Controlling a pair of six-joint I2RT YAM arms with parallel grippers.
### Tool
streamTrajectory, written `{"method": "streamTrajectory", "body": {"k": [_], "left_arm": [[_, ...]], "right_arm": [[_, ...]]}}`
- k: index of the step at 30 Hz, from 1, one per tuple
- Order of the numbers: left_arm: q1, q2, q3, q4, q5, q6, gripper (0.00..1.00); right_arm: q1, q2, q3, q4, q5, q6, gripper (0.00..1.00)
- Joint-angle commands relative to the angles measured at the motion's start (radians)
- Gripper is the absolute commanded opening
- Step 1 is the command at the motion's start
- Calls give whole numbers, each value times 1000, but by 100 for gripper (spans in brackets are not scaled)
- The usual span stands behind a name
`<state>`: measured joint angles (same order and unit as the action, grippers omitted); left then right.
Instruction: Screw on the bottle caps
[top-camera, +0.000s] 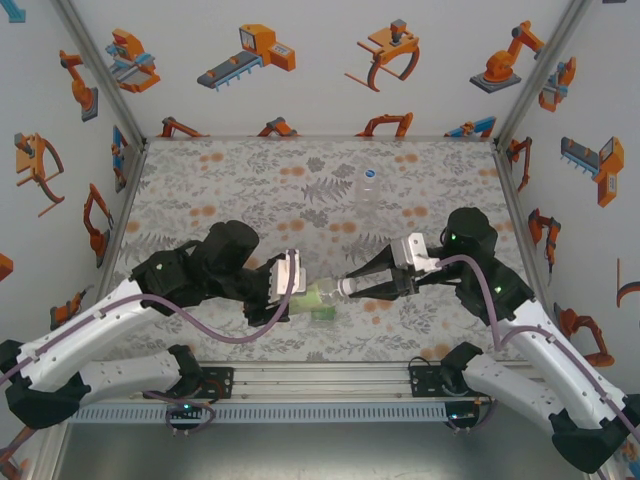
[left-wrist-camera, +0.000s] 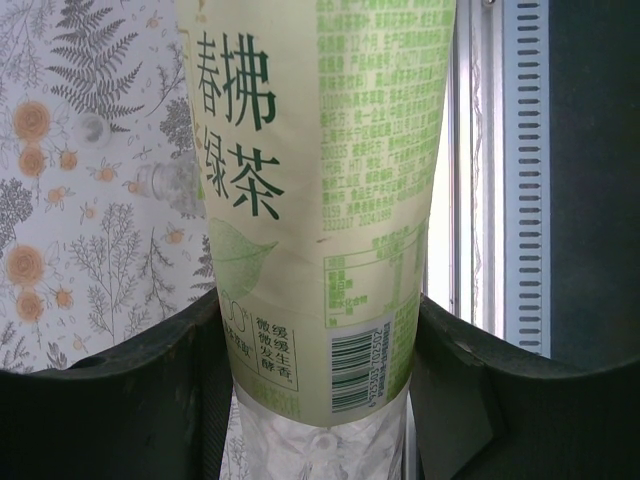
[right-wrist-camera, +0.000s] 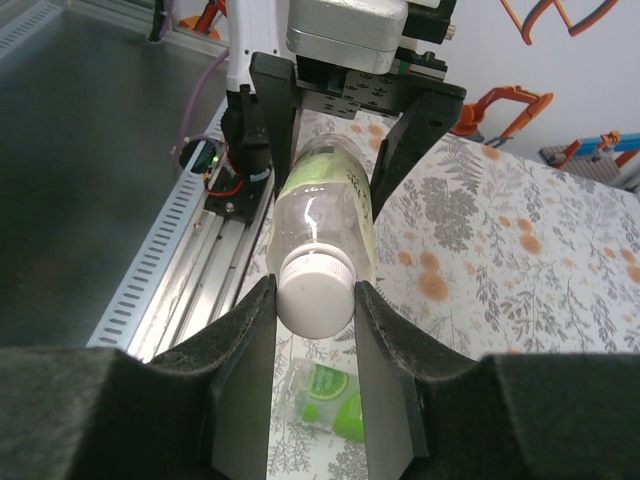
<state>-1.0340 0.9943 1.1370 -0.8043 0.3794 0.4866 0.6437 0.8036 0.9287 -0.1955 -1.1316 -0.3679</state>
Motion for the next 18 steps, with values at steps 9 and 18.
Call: {"method": "streamTrajectory", "body": {"k": [9,18], "left_arm": [[-11,-20,-5,94,49,26,0],[-11,-38,-23,125,41,28,0]], "right_arm": [[7,-27,25,125,-28,46,0],[7,-49,0,248,7,123,0]]}}
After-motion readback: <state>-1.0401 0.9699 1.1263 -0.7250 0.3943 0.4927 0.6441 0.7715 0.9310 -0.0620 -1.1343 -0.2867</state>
